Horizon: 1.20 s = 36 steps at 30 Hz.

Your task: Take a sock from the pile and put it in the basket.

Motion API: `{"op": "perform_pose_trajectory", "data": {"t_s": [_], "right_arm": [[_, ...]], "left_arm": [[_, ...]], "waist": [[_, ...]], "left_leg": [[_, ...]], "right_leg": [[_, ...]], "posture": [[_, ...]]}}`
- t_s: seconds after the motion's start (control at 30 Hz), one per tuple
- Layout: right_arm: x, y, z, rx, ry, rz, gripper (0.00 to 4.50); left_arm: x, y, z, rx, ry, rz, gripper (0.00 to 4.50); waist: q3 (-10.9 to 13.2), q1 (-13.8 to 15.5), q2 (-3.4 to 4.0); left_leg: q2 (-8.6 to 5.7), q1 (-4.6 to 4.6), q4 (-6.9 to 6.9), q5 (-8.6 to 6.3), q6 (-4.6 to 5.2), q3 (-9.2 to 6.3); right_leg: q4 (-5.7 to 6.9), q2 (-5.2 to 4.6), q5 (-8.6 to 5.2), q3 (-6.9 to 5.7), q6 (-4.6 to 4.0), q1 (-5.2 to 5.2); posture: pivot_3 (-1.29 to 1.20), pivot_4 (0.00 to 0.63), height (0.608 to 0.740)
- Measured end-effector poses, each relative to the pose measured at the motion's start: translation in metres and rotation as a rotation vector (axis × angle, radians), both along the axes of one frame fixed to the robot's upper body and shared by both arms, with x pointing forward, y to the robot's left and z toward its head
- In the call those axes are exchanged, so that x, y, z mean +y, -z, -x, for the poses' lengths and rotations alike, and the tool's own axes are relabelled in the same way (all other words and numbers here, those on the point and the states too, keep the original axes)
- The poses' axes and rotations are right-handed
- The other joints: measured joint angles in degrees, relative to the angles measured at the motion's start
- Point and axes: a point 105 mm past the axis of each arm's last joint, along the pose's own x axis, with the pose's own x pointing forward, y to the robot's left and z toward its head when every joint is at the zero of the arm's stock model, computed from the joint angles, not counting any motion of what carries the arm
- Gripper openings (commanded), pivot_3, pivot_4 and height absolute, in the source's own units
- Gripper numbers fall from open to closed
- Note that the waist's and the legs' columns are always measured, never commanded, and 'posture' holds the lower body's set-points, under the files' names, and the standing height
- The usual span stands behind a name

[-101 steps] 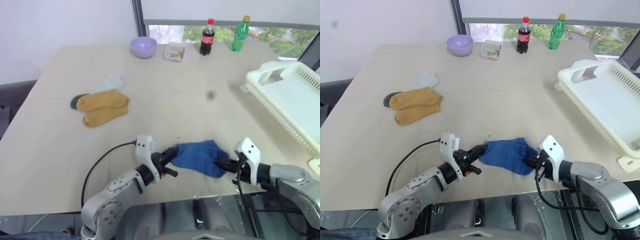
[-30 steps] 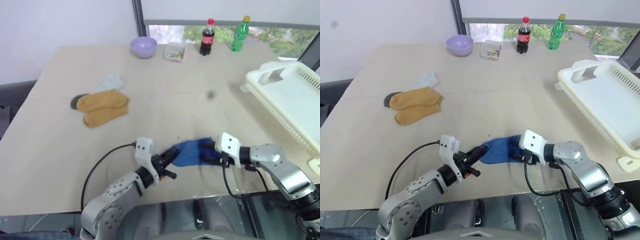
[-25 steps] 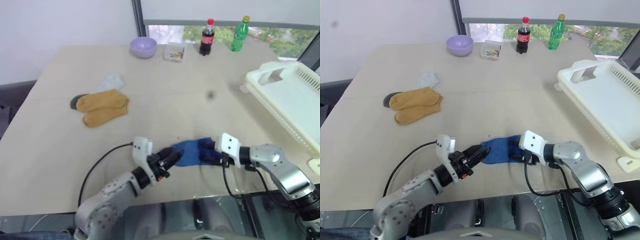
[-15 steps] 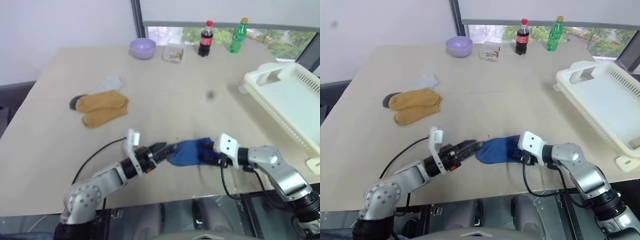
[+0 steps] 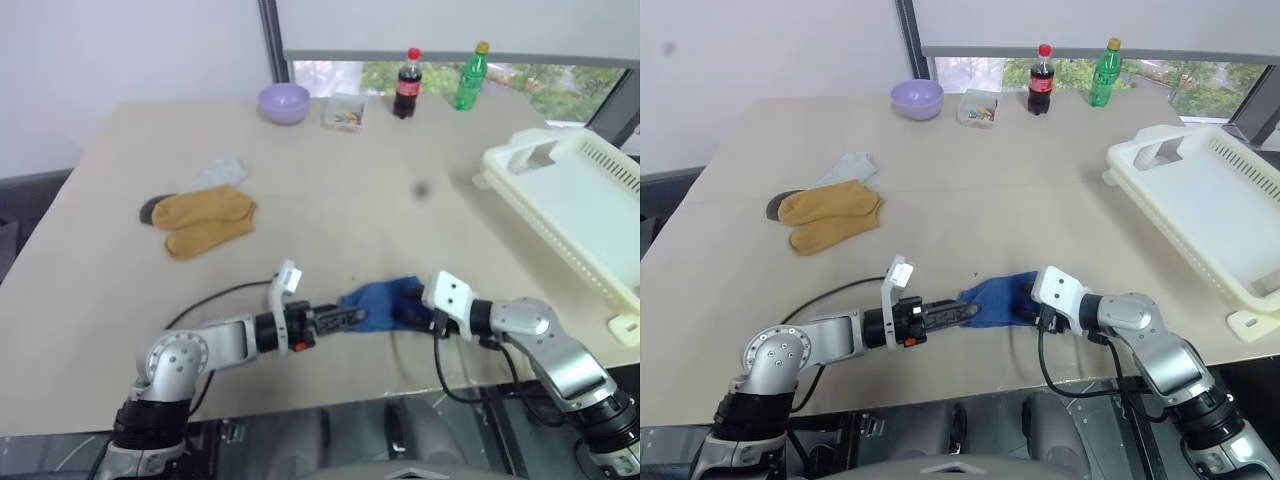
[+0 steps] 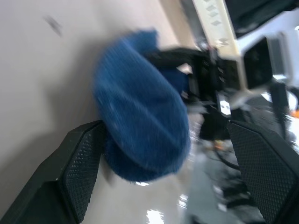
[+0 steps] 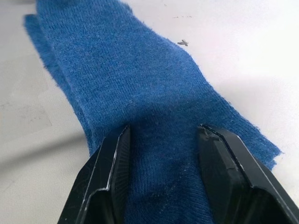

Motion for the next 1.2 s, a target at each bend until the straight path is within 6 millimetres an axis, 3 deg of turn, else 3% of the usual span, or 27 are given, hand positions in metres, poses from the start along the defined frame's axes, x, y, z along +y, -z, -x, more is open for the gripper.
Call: {"op": "perform_pose_trajectory", "data": {"t_s": [0.17,0.47,1.03,1.13,1.2], "right_arm": [[-0.001,-0.002,-0.001,-0.01,0.015,0.001,2.31],[-0.002,-0.001,-0.002,-0.012,0.019,0.006,2.31],[0.0,-0.003,-0.002,-0.029,0.02,0.009,2.31],[-0.003,-0.006,-0.002,-0.043,0.033,0.023,3.08],[-0.007,-0.01,-0.002,-0.055,0.051,0.029,4.02]], "left_arm": [[-0.015,-0.01,-0.004,0.078,0.04,0.134,4.45],[-0.008,-0.025,-0.023,0.08,-0.045,0.206,4.45],[-0.035,-0.035,-0.024,0.114,-0.013,0.295,4.45],[-0.042,-0.028,-0.025,0.121,0.006,0.259,4.5],[-0.045,-0.024,-0.025,0.124,0.014,0.244,4.5]], "waist": [[0.05,0.04,-0.05],[0.06,0.03,-0.06],[0.12,0.04,-0.1],[0.18,0.08,-0.08],[0.19,0.15,-0.07]], "left_leg": [[-0.02,-0.01,0.0,0.01,0.01,-0.07],[-0.04,-0.03,0.0,0.0,0.0,-0.05],[-0.06,-0.04,0.0,0.0,0.0,-0.06],[-0.08,-0.11,0.0,0.0,-0.01,-0.06],[-0.08,-0.22,-0.03,0.0,-0.01,-0.07]], "right_leg": [[0.03,0.06,0.0,-0.04,-0.01,0.0],[0.01,0.01,-0.01,-0.02,-0.02,-0.01],[0.0,0.0,-0.01,-0.03,-0.02,-0.02],[-0.04,-0.01,-0.01,-0.04,-0.02,-0.06],[-0.09,-0.01,-0.01,-0.05,-0.02,-0.14]], "posture": [[0.0,0.15,0.74],[0.0,0.15,0.74],[0.0,0.15,0.74],[0.0,0.15,0.74],[0.0,0.15,0.74]]}}
